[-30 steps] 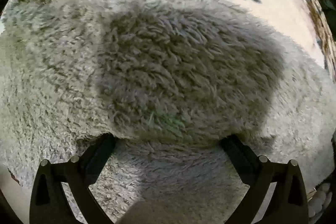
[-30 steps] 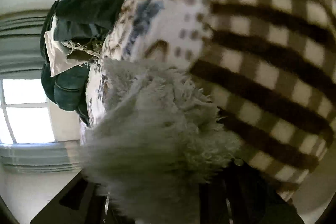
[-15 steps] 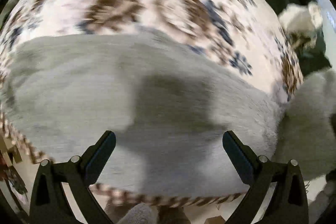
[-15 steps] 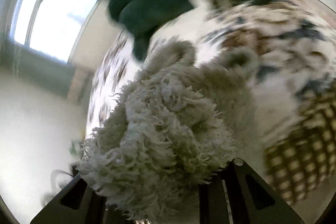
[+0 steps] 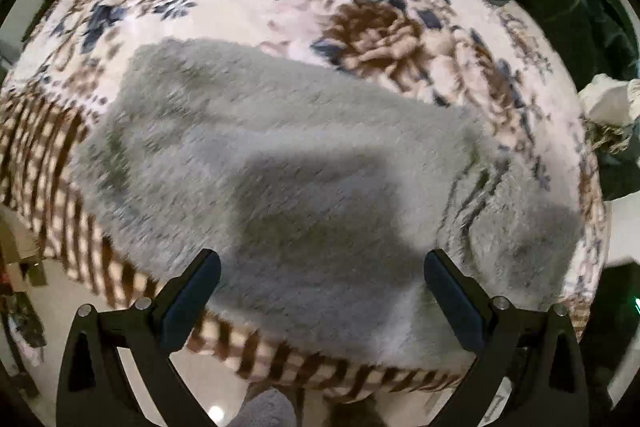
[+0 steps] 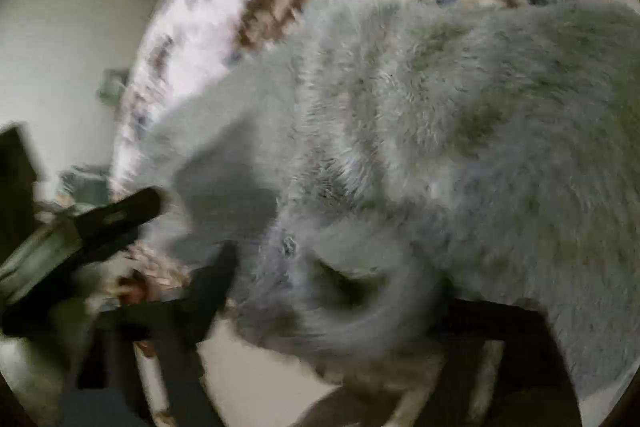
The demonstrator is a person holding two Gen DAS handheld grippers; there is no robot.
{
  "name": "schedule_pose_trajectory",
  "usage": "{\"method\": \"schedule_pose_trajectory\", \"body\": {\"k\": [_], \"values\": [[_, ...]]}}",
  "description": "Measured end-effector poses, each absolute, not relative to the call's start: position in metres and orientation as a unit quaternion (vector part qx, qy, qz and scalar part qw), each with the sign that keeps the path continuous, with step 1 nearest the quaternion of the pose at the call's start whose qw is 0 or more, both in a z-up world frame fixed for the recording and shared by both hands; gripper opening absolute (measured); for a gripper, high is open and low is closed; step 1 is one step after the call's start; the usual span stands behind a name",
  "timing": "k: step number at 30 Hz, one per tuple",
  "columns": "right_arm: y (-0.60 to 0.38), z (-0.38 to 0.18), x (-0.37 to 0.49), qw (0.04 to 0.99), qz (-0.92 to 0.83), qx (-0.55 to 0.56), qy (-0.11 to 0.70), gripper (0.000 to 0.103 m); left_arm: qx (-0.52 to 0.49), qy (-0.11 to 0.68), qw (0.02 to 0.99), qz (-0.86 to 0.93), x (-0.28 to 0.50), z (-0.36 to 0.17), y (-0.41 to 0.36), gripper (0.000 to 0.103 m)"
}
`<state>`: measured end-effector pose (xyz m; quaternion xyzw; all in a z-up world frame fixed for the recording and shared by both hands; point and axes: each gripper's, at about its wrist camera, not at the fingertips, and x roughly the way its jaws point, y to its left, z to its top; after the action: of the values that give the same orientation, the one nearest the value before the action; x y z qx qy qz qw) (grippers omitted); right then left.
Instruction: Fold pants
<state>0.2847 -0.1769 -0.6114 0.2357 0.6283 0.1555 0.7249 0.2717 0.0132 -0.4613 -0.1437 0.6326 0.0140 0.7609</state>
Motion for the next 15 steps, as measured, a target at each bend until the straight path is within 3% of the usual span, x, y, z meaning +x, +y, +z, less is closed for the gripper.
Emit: {"method": "schedule_pose_trajectory", "body": {"k": [8,10,11,12,13,15], "values": [[-0.303,-0.59,0.258,0.742,-0.009,0.254,0.621,0.092,-0.142,0.635,0.755,-0.078,0.33,-0.489,-0.068,0.102],[-0.33,-0.598,0.262,0.735,-0.047,0.257,0.626,0.092,-0.146,0.641,0.749,-0.082,0.342,-0.504,-0.084,0.091],[-0.34,-0.601,0.264,0.733,-0.059,0.26,0.626,0.092,-0.149,0.646,0.742,-0.098,0.349,-0.512,-0.093,0.075],[-0.351,-0.604,0.262,0.731,-0.071,0.265,0.624,0.092,-0.152,0.645,0.74,-0.116,0.353,-0.518,-0.1,0.031],[-0.36,-0.608,0.261,0.73,-0.081,0.271,0.622,0.092,-0.151,0.644,0.738,-0.132,0.353,-0.52,-0.105,0.012],[-0.368,-0.614,0.264,0.727,-0.094,0.278,0.621,0.092,-0.15,0.622,0.757,-0.131,0.345,-0.511,-0.102,0.01]]}}
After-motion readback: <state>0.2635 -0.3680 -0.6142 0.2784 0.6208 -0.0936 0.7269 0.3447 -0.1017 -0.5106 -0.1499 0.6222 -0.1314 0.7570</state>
